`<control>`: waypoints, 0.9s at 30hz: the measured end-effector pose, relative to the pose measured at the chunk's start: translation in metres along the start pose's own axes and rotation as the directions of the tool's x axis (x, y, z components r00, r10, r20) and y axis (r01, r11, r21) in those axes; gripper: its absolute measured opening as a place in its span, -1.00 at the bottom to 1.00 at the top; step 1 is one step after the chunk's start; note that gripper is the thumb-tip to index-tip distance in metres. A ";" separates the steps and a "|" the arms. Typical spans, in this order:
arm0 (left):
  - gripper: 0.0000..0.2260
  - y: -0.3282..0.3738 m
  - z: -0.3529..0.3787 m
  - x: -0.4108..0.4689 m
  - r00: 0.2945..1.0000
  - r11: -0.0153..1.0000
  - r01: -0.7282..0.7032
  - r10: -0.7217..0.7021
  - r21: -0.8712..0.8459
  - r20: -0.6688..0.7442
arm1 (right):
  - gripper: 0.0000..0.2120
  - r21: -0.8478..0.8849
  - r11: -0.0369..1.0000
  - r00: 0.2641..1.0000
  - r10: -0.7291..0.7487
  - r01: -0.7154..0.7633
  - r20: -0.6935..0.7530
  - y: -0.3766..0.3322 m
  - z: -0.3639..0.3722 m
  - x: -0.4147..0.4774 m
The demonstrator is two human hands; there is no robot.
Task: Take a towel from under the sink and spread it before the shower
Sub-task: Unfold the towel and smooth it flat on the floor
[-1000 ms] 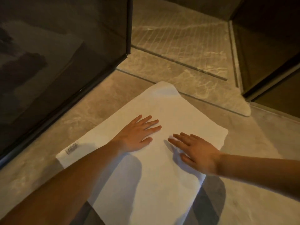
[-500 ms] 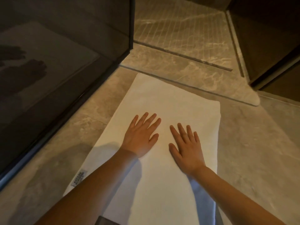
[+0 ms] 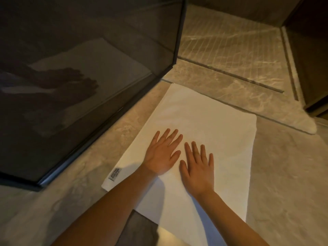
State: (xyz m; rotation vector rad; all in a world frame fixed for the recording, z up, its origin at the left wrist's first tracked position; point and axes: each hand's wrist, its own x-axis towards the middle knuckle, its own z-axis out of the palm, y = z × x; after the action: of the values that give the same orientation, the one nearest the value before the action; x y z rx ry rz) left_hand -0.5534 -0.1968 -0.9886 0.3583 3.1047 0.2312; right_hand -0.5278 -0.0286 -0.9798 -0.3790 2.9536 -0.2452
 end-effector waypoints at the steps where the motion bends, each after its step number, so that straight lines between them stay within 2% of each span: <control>1: -0.49 -0.007 -0.001 -0.003 1.000 1.000 0.016 -0.016 0.001 -0.003 | -0.42 -0.014 1.000 1.000 0.001 -0.001 -0.003 -0.002 0.002 0.003; 8: -0.49 -0.023 -0.010 -0.003 1.000 0.999 0.031 -0.031 -0.008 0.002 | -0.43 -0.025 0.999 1.000 -0.025 0.025 -0.003 -0.015 0.001 0.015; 13: -0.52 -0.040 -0.015 -0.017 1.000 0.994 0.003 -0.006 -0.109 -0.022 | -0.44 0.020 1.000 1.000 -0.011 0.011 -0.004 -0.025 -0.008 0.015; 16: -0.52 -0.059 -0.017 -0.036 0.986 0.969 0.131 -0.149 -0.210 -0.071 | -0.47 0.110 0.991 0.997 -0.076 0.077 -0.011 -0.047 -0.005 0.013; 18: -0.52 -0.073 -0.022 -0.049 0.952 0.917 0.264 -0.297 -0.299 -0.068 | -0.46 0.072 0.992 0.994 -0.106 0.105 0.003 -0.059 0.002 0.009; 20: -0.52 -0.081 -0.027 -0.057 0.923 0.870 0.348 -0.384 -0.350 -0.037 | -0.44 0.029 0.994 0.994 -0.107 0.107 -0.008 -0.062 0.008 0.006; 27: -0.59 -0.088 -0.034 -0.057 0.911 0.829 0.335 -0.406 -0.448 -0.071 | -0.39 0.023 0.995 0.995 -0.101 0.101 -0.016 -0.062 0.010 0.006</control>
State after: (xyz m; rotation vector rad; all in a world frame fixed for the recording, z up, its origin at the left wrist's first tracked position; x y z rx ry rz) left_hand -0.5191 -0.2995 -0.9683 -0.2917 3.0600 0.9510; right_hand -0.5174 -0.0910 -0.9793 -0.5263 2.9466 -0.2962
